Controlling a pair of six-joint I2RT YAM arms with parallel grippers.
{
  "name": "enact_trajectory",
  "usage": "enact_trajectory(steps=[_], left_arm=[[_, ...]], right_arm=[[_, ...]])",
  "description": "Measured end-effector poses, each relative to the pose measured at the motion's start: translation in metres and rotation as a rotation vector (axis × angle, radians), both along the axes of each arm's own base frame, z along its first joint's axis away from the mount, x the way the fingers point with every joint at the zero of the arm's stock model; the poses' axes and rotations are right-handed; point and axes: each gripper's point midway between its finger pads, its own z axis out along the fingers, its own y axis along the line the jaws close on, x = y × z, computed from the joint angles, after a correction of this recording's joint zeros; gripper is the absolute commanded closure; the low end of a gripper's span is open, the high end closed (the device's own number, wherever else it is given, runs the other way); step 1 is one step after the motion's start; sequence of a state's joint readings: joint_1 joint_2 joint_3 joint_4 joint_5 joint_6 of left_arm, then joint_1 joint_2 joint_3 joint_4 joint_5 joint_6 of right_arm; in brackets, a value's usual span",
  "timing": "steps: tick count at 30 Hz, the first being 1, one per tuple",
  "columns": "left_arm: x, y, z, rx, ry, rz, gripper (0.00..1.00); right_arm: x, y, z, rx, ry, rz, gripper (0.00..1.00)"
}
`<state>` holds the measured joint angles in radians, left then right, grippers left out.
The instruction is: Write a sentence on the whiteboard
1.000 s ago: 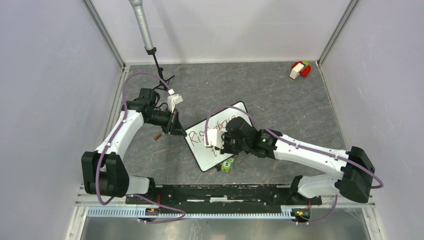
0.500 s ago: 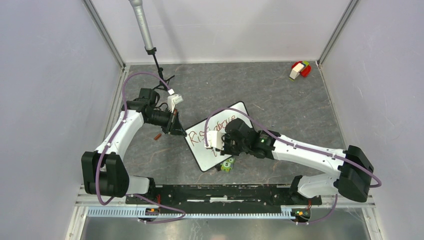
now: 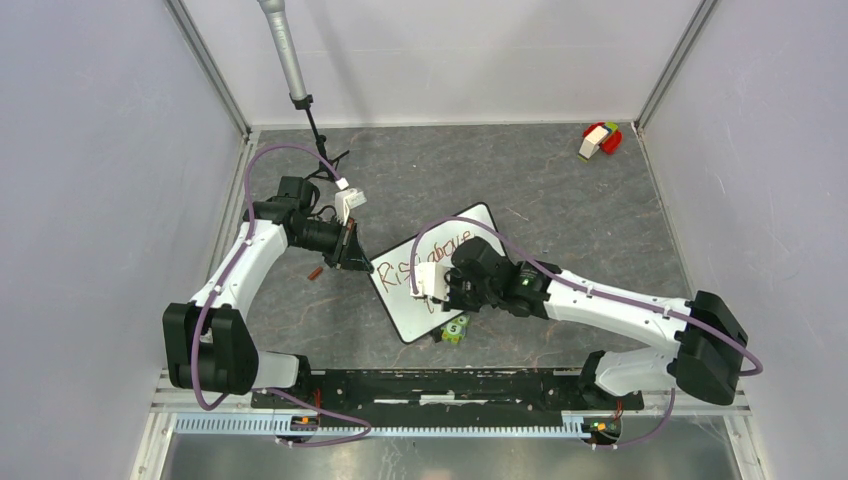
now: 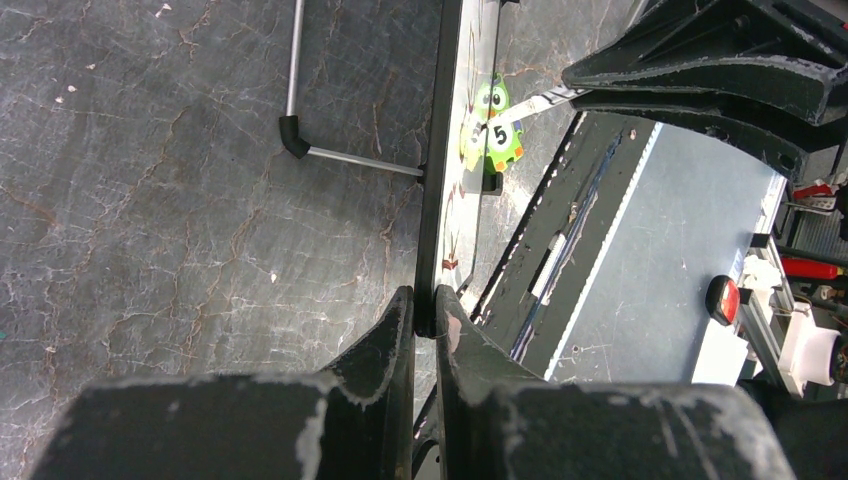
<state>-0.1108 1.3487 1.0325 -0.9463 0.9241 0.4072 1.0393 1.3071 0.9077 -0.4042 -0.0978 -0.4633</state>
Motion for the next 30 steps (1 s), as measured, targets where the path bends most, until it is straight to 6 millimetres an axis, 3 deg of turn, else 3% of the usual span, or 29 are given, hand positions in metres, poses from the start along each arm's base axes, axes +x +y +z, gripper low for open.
enact_trajectory(steps=[12,30], left_arm=[[0.000,0.000,0.000,0.000,0.000,0.000,0.97],[0.000,0.000,0.000,-0.001,0.002,0.000,0.97]], right_arm=[[0.012,-0.024,-0.001,-0.007,0.013,-0.042,1.00],[0.014,-0.013,0.015,0.041,0.019,-0.011,1.00]])
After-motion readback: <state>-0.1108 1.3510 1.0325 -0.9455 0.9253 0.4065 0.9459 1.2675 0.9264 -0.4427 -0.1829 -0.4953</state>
